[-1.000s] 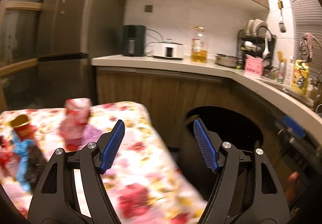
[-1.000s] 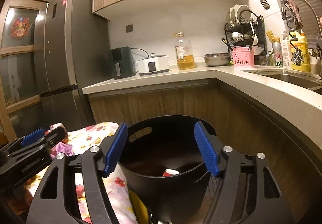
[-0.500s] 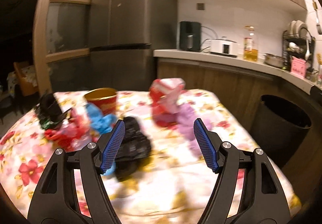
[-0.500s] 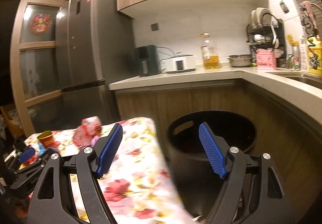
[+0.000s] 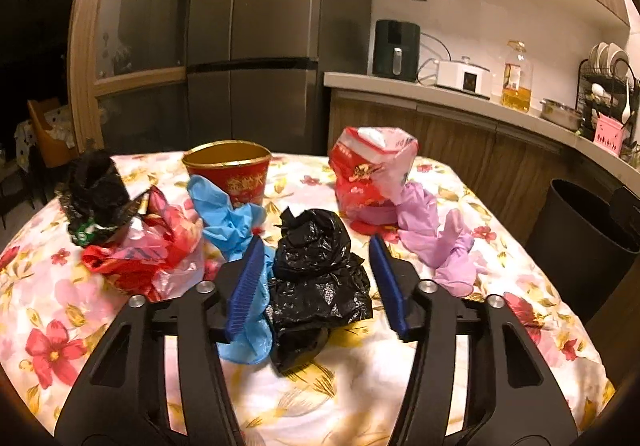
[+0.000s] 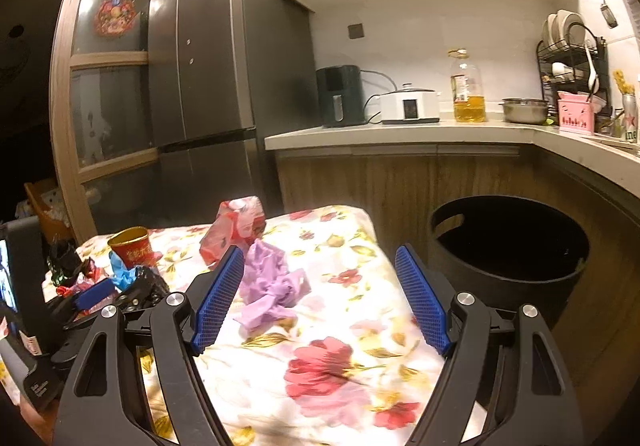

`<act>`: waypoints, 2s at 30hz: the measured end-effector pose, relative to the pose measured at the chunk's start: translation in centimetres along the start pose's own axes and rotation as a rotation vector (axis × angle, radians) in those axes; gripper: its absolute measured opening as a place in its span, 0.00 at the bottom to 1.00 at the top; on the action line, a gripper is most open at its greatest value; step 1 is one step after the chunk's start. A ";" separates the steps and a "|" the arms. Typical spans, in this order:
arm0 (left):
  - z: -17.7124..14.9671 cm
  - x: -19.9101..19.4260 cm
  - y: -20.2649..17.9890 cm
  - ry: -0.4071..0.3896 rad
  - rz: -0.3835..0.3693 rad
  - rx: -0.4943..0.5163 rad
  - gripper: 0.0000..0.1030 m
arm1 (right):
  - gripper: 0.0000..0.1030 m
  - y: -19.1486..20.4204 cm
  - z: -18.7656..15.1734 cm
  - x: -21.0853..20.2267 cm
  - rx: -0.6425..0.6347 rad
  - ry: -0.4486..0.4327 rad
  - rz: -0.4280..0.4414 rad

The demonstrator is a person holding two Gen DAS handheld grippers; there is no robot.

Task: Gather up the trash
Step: 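Grasp the black bag with the left gripper while the right gripper grasps the lilac bag, then carry the black bag and lilac bag over the black bin with both grippers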

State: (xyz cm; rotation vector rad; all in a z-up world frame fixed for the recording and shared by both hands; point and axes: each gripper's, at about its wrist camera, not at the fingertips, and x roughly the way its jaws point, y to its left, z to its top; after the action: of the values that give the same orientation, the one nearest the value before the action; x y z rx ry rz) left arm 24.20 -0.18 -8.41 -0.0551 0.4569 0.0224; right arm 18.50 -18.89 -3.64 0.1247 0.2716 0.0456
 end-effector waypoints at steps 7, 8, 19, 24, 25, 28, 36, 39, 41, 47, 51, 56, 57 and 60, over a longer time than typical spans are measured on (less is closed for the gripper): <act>-0.4 1.8 0.3 0.066 -0.031 -0.018 0.19 | 0.74 1.7 -0.5 2.6 -0.012 0.031 0.025; -0.4 1.9 0.3 0.067 -0.041 -0.018 0.15 | 0.74 1.9 -0.6 3.1 -0.013 0.038 0.029; 0.0 0.3 1.0 0.002 -0.098 -0.053 0.00 | 0.61 4.4 -1.9 8.1 -0.054 0.110 0.039; 1.0 -1.8 1.6 -0.052 -0.125 -0.087 0.00 | 0.57 4.7 -1.8 9.7 -0.043 0.130 0.053; 1.3 -2.2 1.7 -0.064 -0.129 -0.092 0.00 | 0.57 4.8 -1.8 9.9 -0.042 0.133 0.056; 1.7 -3.1 1.8 -0.092 -0.121 -0.089 0.00 | 0.55 5.2 -2.1 10.6 -0.042 0.151 0.060; 1.8 -3.3 1.8 -0.092 -0.124 -0.088 0.00 | 0.29 4.8 -2.7 12.7 -0.008 0.250 0.084; 1.9 -3.5 1.7 -0.091 -0.125 -0.086 0.00 | 0.13 4.1 -2.7 12.9 0.027 0.266 0.108; 1.8 -3.7 1.7 -0.093 -0.126 -0.083 0.00 | 0.08 4.0 -2.7 12.7 0.037 0.260 0.118; 1.8 -4.2 1.8 -0.097 -0.122 -0.077 0.00 | 0.02 3.6 -2.1 11.1 0.041 0.221 0.129; 1.8 -4.6 1.8 -0.096 -0.128 -0.079 0.00 | 0.02 2.8 -1.5 9.5 0.048 0.196 0.132; 1.8 -5.2 1.2 -0.101 -0.144 -0.076 0.00 | 0.02 1.7 -0.4 6.7 0.051 0.149 0.134; 1.8 -5.4 1.0 -0.102 -0.146 -0.074 0.00 | 0.02 1.5 -0.2 6.3 0.050 0.142 0.132; 1.7 -5.9 0.2 -0.109 -0.160 -0.063 0.00 | 0.02 1.0 0.3 4.7 0.048 0.118 0.131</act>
State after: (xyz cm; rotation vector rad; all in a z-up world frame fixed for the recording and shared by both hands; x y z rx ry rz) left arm 19.63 0.02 -4.24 -0.1512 0.3419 -0.1168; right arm 23.09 -17.69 -4.49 0.1878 0.3820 0.1773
